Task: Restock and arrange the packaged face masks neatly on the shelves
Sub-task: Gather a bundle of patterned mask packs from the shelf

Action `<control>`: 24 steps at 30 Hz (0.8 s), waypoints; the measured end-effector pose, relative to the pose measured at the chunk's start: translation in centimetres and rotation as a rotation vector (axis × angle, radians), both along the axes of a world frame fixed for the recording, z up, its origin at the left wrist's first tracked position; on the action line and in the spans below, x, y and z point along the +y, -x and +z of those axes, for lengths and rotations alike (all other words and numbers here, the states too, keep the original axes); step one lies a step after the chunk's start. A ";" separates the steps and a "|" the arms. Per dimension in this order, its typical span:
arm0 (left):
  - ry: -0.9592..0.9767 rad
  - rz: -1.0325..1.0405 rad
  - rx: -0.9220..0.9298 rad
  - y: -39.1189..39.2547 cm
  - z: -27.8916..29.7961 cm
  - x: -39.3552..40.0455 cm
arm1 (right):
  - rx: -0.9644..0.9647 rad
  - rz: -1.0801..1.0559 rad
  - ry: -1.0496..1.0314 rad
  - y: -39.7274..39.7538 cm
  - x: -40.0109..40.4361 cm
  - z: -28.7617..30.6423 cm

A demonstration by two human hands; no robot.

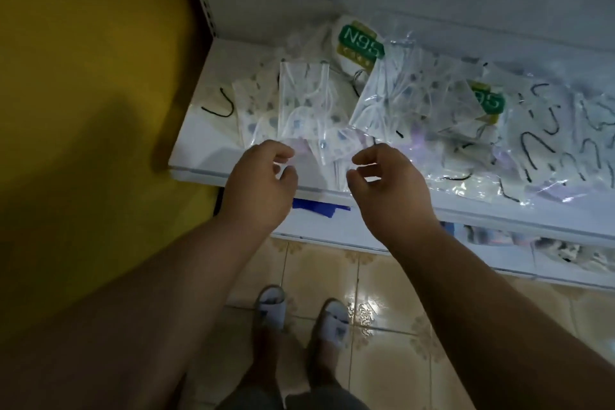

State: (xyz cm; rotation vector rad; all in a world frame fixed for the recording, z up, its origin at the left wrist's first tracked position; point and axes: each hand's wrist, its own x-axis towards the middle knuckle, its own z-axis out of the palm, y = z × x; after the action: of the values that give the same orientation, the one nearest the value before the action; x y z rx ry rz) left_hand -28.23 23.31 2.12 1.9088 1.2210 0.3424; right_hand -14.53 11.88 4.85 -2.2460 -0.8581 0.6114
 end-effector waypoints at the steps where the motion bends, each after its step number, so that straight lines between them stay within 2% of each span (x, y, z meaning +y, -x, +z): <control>1: 0.064 0.095 -0.015 -0.1 -1.0 1.0 | 0.016 0.037 0.021 0.1 1.2 -1.2; 5: 0.206 0.396 -0.091 -0.6 -4.0 4.9 | 0.002 0.192 0.051 0.6 6.6 -5.1; 10: 0.348 0.448 -0.066 -2.0 -7.7 10.5 | -0.188 0.297 0.163 -0.6 12.9 -9.5; 13: 0.461 0.479 -0.107 -2.3 -9.1 12.0 | -0.339 0.312 0.316 -0.9 14.8 -11.5; 15: 0.509 0.507 -0.142 -2.3 -9.6 12.5 | -0.362 0.330 0.353 -0.7 15.4 -12.2; 17: 0.586 0.544 -0.205 -2.4 -9.7 13.0 | -0.338 0.381 0.311 0.2 15.6 -12.6; 19: 0.632 0.543 -0.215 -2.4 -9.4 13.2 | -0.236 0.430 0.248 1.3 15.6 -12.6; 24: 0.558 0.475 -0.220 -1.7 -9.3 13.3 | 0.015 0.370 0.103 2.3 15.1 -11.7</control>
State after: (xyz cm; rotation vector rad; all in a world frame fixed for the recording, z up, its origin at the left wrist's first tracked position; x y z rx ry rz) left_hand -26.54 36.64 -7.23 1.0725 1.4296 0.3947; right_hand -16.83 26.98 -6.89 -2.1834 -1.2749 0.8553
